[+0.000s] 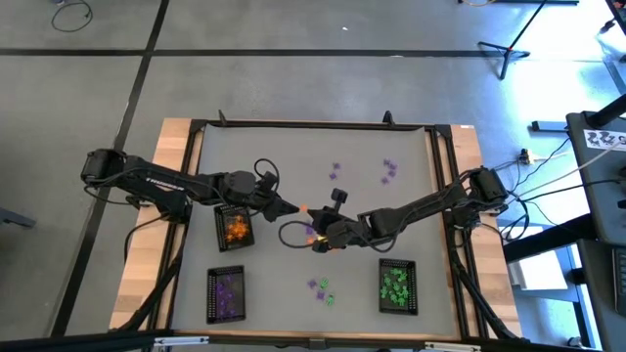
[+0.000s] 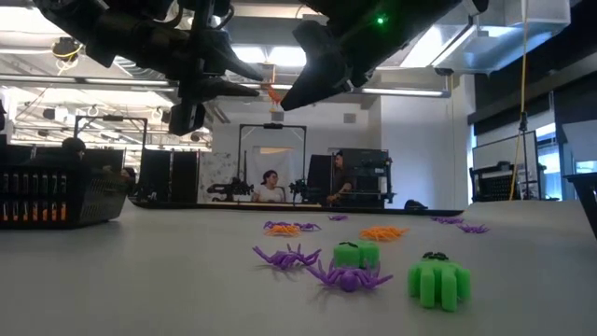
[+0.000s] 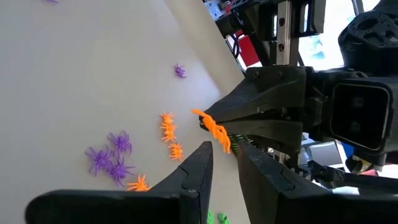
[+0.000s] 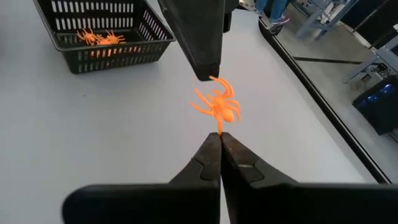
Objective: Sort Halloween decoration
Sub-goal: Put the orange spider toy into the top black basket
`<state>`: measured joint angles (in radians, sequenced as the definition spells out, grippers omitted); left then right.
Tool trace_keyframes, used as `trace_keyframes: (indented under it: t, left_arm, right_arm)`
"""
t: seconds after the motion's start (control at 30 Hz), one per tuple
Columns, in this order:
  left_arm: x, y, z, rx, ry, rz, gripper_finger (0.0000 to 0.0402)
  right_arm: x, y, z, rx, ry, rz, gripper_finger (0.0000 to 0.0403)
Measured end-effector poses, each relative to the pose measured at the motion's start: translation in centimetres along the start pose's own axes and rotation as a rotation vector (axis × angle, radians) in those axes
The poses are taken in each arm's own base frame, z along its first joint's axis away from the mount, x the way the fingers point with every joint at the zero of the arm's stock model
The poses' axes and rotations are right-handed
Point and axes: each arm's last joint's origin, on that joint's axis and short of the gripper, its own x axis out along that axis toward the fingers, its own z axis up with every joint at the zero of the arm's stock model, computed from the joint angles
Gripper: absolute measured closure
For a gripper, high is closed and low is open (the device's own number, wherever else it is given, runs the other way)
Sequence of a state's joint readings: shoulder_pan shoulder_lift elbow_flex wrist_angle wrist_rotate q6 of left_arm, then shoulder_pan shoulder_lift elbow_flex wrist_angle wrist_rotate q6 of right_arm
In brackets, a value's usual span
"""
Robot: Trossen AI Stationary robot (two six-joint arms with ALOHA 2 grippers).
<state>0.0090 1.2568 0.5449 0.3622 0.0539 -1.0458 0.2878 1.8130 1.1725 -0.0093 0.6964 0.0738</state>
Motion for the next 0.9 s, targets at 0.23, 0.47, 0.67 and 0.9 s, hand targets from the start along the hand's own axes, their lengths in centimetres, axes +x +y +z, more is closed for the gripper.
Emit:
trace_keyframes:
  t: [0.23,0.47,0.67,0.9]
  left_arm:
    - [0.0,0.1,0.0,-0.011,-0.009,0.021,0.0332]
    - [0.0,0.2,0.0,-0.021,-0.023,0.028,0.0332]
    - [0.0,0.4,-0.1,-0.033,-0.031,0.066,0.0332]
    - [0.0,0.7,-0.2,-0.053,-0.02,0.095,0.0332]
  right_arm:
    - [0.0,0.0,0.1,0.008,-0.01,0.001,0.0403]
    - [0.2,0.1,0.0,0.007,-0.009,0.0,0.0403]
    - [0.6,0.5,-0.3,0.005,-0.009,-0.001,0.0403]
    - [1.1,0.8,-0.5,-0.01,-0.02,-0.018,0.0403]
